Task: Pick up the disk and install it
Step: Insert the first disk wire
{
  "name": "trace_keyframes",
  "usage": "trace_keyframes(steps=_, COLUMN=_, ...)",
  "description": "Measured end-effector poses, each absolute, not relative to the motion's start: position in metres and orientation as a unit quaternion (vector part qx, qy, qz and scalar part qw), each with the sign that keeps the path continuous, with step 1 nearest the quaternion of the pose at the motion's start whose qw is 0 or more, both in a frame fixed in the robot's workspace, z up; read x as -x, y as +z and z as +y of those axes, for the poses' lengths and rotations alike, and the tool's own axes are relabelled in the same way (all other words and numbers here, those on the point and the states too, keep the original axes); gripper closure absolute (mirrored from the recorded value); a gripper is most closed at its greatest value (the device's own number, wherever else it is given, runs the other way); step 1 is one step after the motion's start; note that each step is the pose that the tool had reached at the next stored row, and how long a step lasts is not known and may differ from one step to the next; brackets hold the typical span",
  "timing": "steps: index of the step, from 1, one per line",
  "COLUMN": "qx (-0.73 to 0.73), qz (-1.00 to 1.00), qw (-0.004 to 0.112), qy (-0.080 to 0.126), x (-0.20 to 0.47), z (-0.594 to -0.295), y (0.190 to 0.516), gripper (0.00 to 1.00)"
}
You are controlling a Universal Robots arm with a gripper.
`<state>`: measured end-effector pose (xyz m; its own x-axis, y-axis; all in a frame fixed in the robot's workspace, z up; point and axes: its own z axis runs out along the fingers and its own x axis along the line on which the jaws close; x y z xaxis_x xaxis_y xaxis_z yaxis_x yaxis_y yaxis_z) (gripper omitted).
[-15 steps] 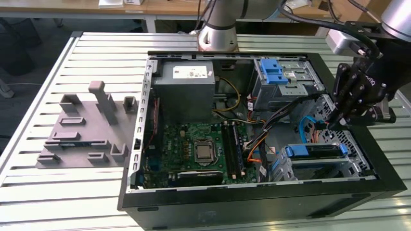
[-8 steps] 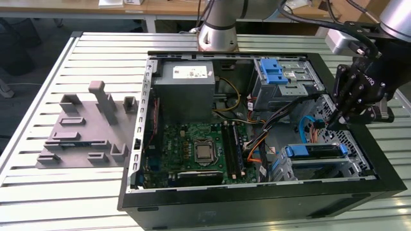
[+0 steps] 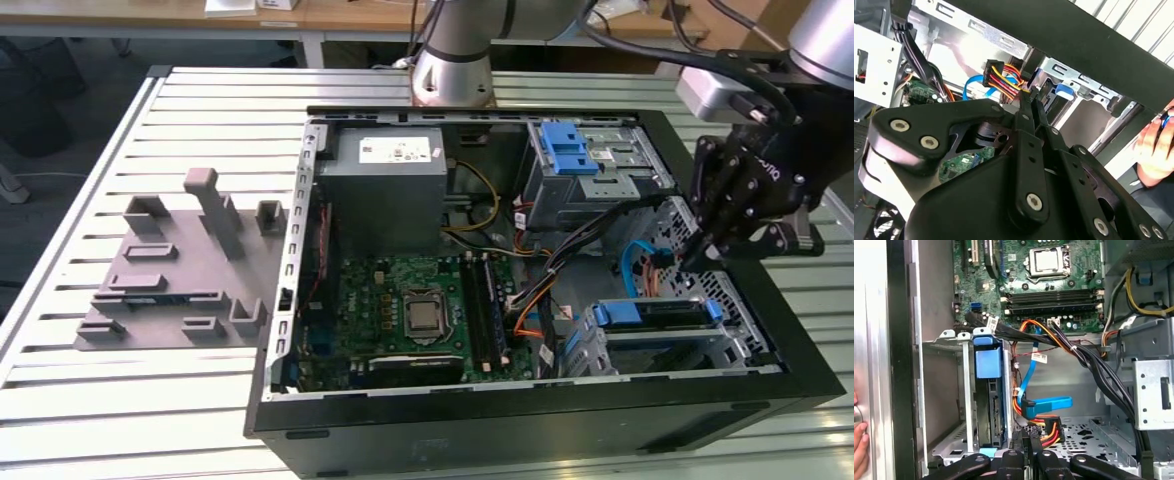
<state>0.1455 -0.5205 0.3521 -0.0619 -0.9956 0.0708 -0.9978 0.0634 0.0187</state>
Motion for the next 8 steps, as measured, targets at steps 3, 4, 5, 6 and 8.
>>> trace_keyframes(steps=3, qx=-0.685, qz=-0.728, qw=0.029, qy=0.020, x=-0.1412, z=-0.5223, y=0.3515, gripper=0.84)
trace_keyframes(steps=4, qx=-0.685, qz=-0.728, qw=0.027, qy=0.021, x=-0.1398, z=-0.5229, y=0.3513, gripper=0.84)
trace_keyframes(steps=5, qx=-0.685, qz=-0.728, qw=0.025, qy=0.023, x=-0.1388, z=-0.5235, y=0.3511, gripper=0.84)
trace_keyframes(steps=6, qx=-0.685, qz=-0.728, qw=0.023, qy=0.025, x=-0.1380, z=-0.5240, y=0.3509, gripper=0.84)
trace_keyframes(steps=8, qx=-0.685, qz=-0.728, qw=0.018, qy=0.029, x=-0.1365, z=-0.5250, y=0.3504, gripper=0.84)
